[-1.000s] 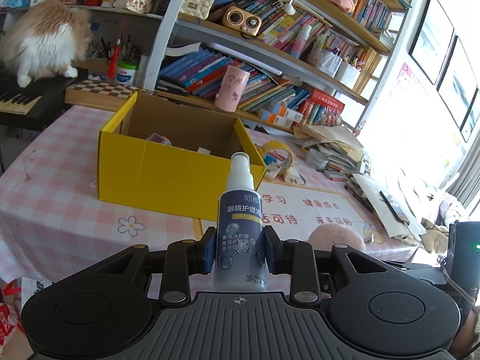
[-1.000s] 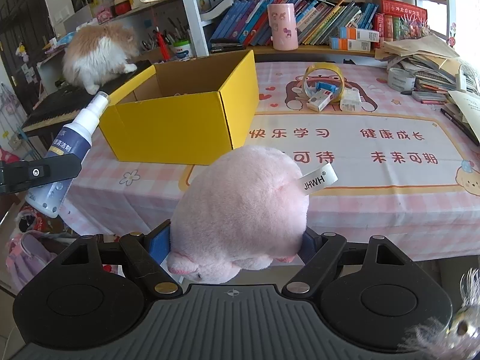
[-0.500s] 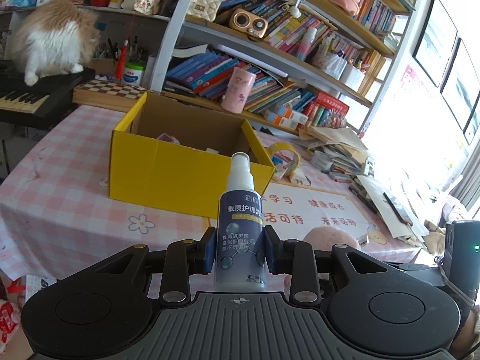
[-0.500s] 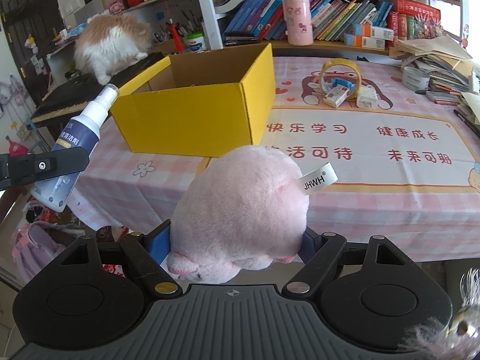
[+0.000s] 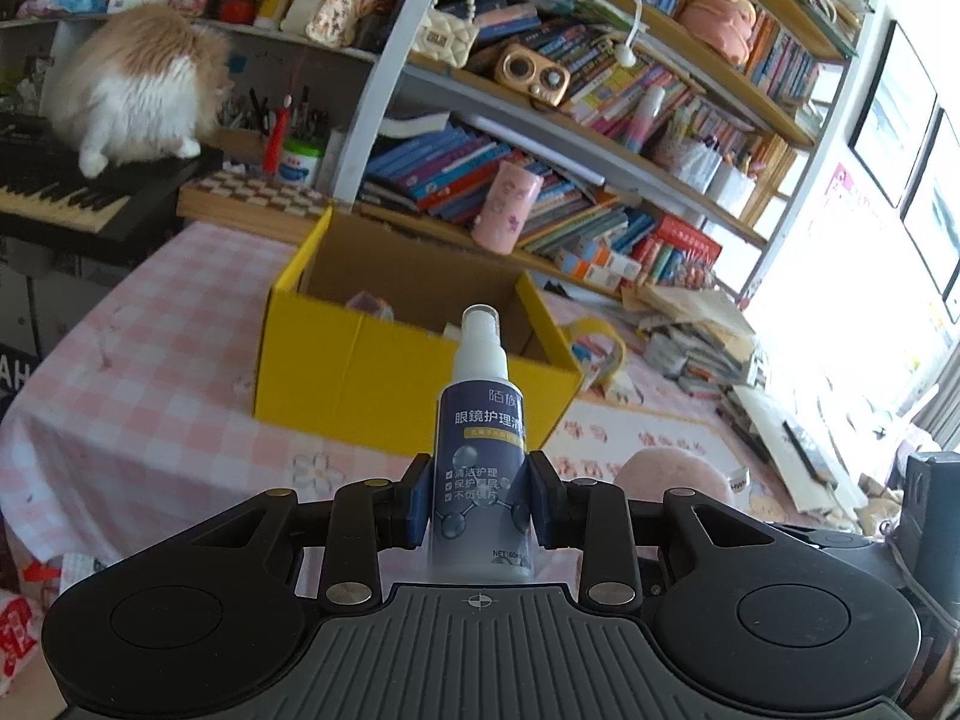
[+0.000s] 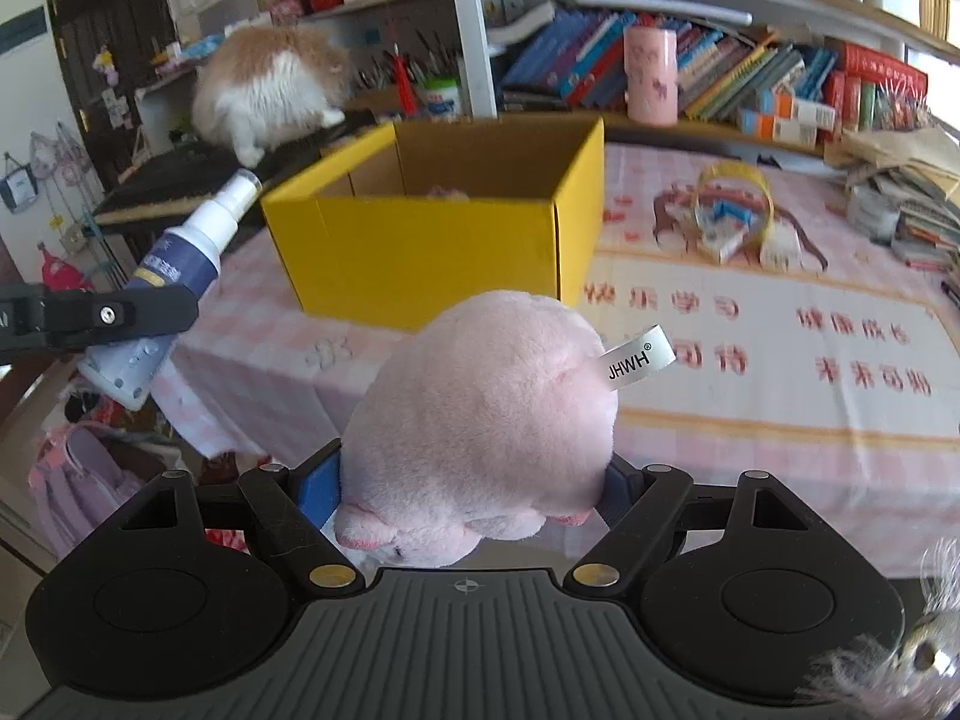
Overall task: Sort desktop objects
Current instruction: 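Carry the spray bottle and pink pig with both grippers over the yellow box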
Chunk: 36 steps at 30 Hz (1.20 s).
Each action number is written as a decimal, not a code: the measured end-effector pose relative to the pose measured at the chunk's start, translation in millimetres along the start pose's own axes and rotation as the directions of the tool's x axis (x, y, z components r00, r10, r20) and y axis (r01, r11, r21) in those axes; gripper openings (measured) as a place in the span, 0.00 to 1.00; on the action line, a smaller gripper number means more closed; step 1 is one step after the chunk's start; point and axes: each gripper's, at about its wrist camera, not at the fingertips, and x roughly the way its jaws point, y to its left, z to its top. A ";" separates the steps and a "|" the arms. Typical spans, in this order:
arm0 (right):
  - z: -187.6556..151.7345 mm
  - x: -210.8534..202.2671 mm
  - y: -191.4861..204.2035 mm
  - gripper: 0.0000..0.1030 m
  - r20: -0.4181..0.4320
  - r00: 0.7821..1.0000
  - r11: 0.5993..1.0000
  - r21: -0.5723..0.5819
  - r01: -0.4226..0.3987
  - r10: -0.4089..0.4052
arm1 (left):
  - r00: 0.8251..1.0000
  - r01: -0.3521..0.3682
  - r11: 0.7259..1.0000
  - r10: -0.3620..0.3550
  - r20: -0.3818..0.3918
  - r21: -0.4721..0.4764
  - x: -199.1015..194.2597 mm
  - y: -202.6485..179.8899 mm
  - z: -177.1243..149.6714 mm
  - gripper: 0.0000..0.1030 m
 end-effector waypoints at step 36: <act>172.9 132.0 -28.8 0.77 0.089 0.984 0.920 -0.375 -0.111 0.155 | 0.992 -0.124 0.992 0.123 0.027 0.037 174.0 15.3 112.9 0.31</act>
